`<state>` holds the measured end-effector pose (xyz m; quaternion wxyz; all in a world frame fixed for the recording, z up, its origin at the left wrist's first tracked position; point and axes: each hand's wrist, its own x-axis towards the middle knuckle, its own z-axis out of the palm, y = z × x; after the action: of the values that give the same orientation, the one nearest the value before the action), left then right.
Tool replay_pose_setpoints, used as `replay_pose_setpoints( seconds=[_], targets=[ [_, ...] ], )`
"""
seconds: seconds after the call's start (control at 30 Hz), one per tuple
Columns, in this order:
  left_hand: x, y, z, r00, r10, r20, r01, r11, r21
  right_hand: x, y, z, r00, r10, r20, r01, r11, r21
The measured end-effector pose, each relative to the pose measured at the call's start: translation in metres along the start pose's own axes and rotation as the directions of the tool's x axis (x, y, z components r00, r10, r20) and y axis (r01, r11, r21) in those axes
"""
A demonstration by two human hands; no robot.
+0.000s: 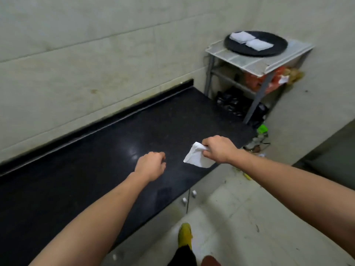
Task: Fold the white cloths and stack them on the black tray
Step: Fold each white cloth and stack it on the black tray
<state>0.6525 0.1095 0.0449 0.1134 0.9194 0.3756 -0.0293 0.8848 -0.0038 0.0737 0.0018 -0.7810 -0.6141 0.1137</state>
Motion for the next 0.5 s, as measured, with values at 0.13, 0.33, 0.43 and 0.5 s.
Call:
replay_pose_setpoints(
  seconds=[0.13,0.33,0.43,0.5],
  targets=[
    [0.09,0.057,-0.006,0.984,0.176,0.017,-0.176,0.984,0.0,0.001,0.084,-0.022,0.985,0.167,-0.053,-0.167,0.986,0.008],
    [0.192,0.152,-0.025,0.911,0.413,0.017,-0.413,0.911,-0.004,-0.021,0.18,-0.05,0.9,0.418,-0.126,-0.413,0.908,0.065],
    [0.232,0.202,-0.026,0.868,0.495,0.031,-0.495,0.869,-0.013,-0.038,0.223,-0.051,0.85,0.515,-0.11,-0.502,0.856,0.123],
    [0.256,0.236,-0.028,0.841,0.541,0.021,-0.541,0.841,-0.033,-0.046,0.253,-0.055,0.824,0.556,-0.112,-0.54,0.829,0.141]
  ],
)
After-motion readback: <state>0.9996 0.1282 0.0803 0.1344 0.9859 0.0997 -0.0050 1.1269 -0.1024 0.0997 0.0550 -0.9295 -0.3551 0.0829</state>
